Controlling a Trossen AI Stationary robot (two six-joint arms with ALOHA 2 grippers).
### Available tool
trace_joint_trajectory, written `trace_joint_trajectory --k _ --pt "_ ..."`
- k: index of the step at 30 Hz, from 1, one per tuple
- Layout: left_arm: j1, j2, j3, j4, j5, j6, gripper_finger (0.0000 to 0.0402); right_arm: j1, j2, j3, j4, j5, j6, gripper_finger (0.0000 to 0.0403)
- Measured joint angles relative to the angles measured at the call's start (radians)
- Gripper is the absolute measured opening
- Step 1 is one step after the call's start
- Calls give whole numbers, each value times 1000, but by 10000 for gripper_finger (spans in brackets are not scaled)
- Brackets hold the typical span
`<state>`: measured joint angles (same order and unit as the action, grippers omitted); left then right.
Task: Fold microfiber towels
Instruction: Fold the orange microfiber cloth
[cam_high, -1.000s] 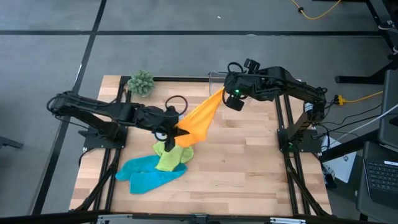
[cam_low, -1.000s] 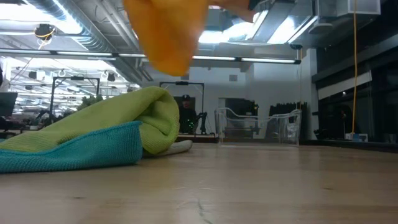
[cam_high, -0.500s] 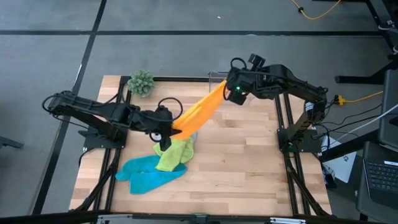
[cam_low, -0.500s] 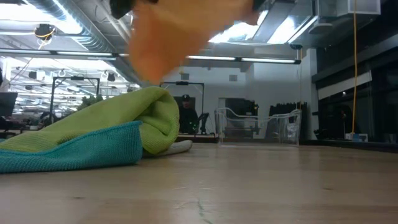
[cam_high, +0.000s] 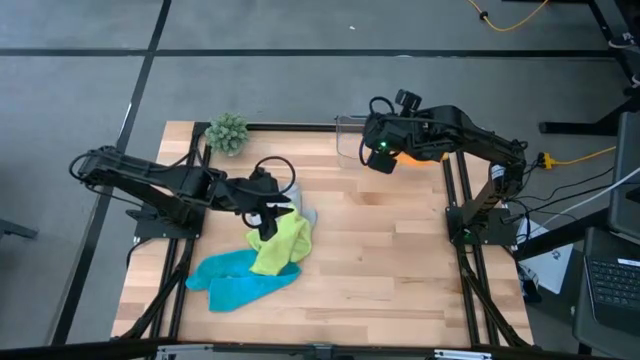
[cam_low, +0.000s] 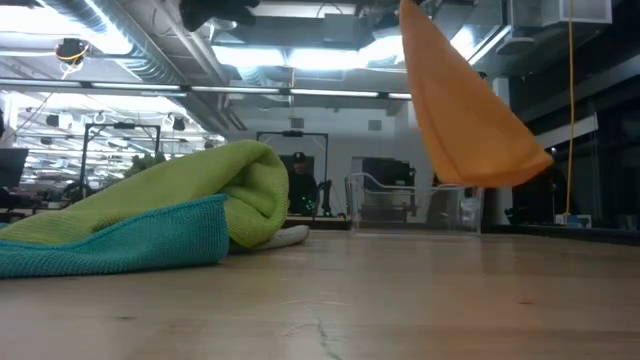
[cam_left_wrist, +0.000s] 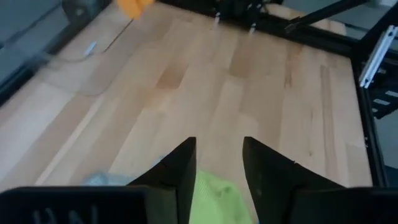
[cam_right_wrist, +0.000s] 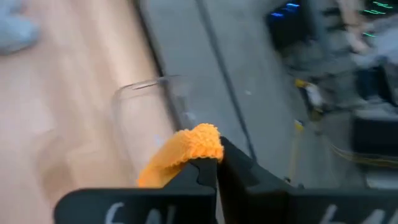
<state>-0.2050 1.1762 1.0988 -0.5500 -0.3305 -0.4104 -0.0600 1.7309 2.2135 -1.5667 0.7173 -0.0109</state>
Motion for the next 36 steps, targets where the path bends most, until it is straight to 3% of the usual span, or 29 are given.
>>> trace_joint_trajectory --k 8,20,29,36 --pt "3 102 0 346 -1 265 124 33 0 0 139 -205 -104 0" --pt "38 228 0 743 -2 499 124 45 1 0 197 -280 -99 0" --pt "124 246 2 800 9 528 124 46 2 0 277 -498 -107 0" --pt "155 281 1 858 79 529 124 45 3 0 292 -511 -130 0"
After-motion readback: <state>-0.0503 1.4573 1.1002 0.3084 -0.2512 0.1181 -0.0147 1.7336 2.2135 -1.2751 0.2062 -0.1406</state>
